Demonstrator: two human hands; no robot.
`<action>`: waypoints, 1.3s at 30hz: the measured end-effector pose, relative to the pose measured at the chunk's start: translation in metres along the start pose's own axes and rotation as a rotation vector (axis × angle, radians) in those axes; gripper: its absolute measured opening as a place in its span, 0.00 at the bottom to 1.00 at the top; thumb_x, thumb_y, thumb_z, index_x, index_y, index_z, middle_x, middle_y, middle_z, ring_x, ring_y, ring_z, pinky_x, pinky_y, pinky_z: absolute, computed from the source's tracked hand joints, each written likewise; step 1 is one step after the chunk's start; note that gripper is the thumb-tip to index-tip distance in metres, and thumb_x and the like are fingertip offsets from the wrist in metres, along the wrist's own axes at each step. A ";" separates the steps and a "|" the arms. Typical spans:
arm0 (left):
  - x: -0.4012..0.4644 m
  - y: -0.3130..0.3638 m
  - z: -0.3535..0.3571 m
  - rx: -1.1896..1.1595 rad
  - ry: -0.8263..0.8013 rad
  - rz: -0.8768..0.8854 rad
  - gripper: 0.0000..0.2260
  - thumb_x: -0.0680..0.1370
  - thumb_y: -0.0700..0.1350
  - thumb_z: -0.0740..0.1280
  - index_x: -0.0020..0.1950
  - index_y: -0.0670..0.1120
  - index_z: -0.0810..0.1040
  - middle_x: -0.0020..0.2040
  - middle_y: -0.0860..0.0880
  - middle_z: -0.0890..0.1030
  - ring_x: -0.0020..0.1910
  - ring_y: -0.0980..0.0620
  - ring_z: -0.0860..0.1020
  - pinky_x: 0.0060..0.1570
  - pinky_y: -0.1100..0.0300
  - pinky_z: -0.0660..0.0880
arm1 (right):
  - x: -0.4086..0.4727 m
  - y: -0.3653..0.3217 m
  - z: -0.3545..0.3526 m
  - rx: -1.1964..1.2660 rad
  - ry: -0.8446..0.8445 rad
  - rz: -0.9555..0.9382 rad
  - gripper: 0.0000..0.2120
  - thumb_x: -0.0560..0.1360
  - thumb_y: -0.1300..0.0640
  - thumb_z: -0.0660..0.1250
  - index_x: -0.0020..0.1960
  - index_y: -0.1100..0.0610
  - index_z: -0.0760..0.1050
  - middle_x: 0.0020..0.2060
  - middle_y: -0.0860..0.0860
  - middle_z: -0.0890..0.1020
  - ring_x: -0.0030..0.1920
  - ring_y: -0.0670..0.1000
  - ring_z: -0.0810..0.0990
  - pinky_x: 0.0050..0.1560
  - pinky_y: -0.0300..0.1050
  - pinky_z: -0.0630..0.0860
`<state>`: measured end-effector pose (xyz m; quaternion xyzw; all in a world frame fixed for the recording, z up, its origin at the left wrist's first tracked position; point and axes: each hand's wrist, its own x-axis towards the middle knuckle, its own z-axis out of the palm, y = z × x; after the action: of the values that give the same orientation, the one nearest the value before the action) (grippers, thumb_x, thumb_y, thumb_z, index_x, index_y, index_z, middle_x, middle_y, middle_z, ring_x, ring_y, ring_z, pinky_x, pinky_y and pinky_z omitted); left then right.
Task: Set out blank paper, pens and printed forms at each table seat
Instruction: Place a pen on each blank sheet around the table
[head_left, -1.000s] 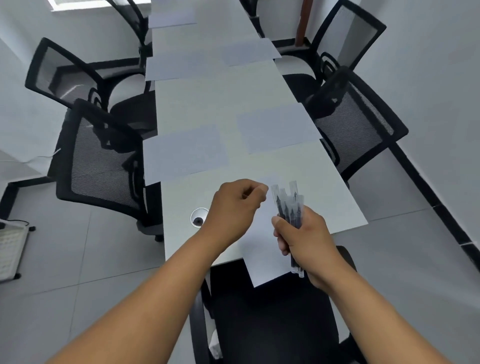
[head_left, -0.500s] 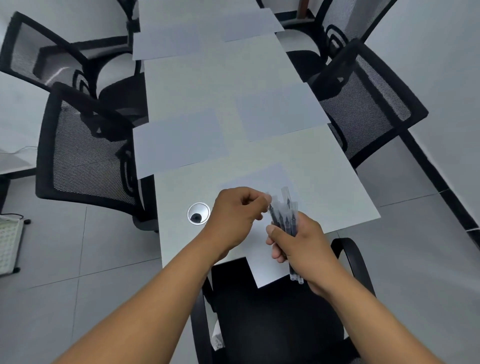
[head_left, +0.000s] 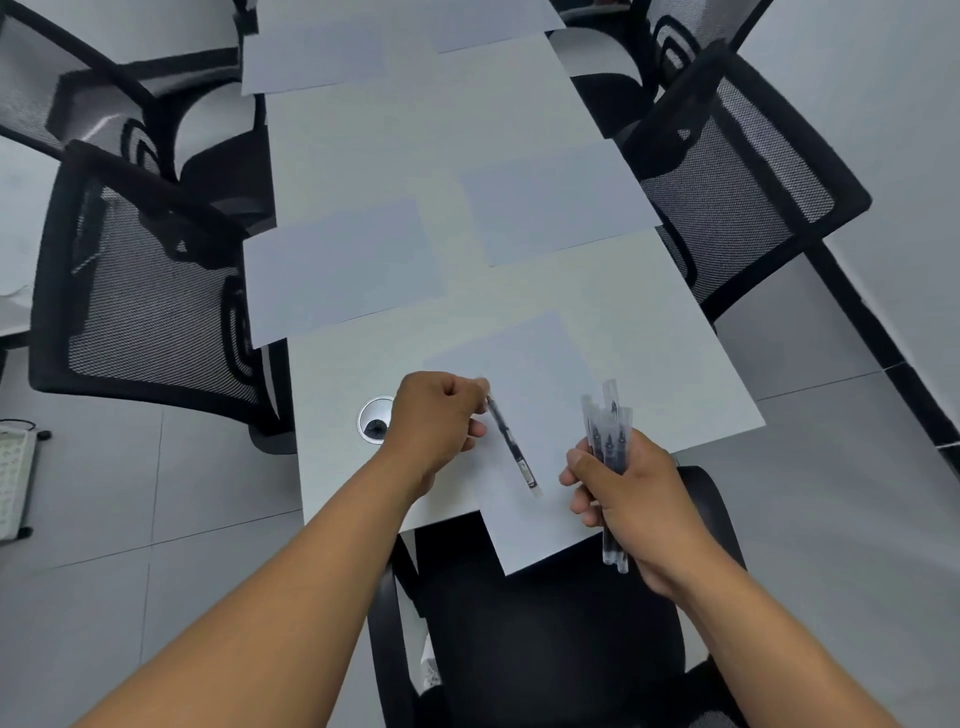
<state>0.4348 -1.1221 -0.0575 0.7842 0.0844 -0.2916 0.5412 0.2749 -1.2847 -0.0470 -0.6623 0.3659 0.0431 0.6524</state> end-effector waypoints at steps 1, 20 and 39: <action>0.006 -0.004 0.003 0.023 -0.001 -0.008 0.15 0.84 0.44 0.73 0.46 0.31 0.84 0.42 0.46 0.85 0.29 0.53 0.81 0.39 0.54 0.81 | 0.001 0.001 0.000 -0.002 -0.002 0.000 0.03 0.84 0.59 0.69 0.55 0.59 0.79 0.43 0.54 0.88 0.36 0.51 0.81 0.40 0.47 0.80; 0.076 -0.034 0.032 0.209 0.085 -0.094 0.12 0.75 0.43 0.77 0.34 0.42 0.81 0.30 0.46 0.86 0.33 0.43 0.88 0.52 0.39 0.87 | 0.010 0.007 -0.001 -0.003 0.028 0.009 0.02 0.84 0.58 0.70 0.55 0.56 0.78 0.42 0.52 0.87 0.34 0.48 0.78 0.39 0.47 0.78; 0.070 -0.026 0.023 0.266 0.098 -0.007 0.14 0.78 0.45 0.74 0.33 0.41 0.84 0.30 0.47 0.86 0.30 0.47 0.81 0.50 0.44 0.85 | -0.001 0.008 0.007 0.015 0.040 0.012 0.01 0.84 0.59 0.69 0.55 0.57 0.78 0.42 0.53 0.87 0.34 0.49 0.77 0.40 0.48 0.78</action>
<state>0.4716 -1.1446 -0.1224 0.8621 0.0741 -0.2634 0.4265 0.2727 -1.2768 -0.0540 -0.6559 0.3829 0.0309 0.6498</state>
